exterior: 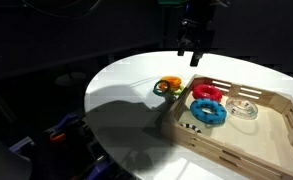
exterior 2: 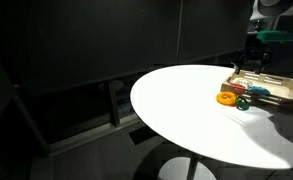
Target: Remove the dark green ring from the box
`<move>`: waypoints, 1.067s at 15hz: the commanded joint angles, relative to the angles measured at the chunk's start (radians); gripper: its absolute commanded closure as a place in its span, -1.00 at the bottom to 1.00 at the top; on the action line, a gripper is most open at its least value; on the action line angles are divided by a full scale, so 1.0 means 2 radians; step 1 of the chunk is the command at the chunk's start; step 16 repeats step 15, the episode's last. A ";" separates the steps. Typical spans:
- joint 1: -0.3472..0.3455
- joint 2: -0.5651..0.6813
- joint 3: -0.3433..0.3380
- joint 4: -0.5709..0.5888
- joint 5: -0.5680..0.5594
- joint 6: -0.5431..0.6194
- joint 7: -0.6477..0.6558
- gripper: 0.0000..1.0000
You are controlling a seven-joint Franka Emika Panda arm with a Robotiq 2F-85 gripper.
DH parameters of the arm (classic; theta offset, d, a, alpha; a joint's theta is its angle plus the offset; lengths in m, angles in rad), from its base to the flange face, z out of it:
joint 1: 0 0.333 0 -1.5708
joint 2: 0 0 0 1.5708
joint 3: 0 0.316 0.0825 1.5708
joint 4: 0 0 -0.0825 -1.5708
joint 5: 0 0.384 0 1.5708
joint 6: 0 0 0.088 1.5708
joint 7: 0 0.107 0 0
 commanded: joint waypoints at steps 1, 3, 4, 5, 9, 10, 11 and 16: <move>-0.011 -0.038 -0.003 0.007 0.006 -0.034 -0.049 -1.00; -0.015 -0.056 -0.004 0.008 0.003 -0.048 -0.069 -1.00; -0.015 -0.066 -0.005 0.008 0.000 -0.056 -0.073 -1.00; -0.016 -0.074 -0.006 0.009 -0.003 -0.063 -0.078 -1.00; -0.018 -0.095 -0.007 0.016 -0.019 -0.095 -0.080 -1.00; -0.019 -0.097 -0.007 0.017 -0.022 -0.099 -0.080 -1.00; -0.019 -0.098 -0.007 0.018 -0.023 -0.102 -0.079 -1.00; -0.017 -0.092 -0.005 0.009 -0.016 -0.086 -0.070 -1.00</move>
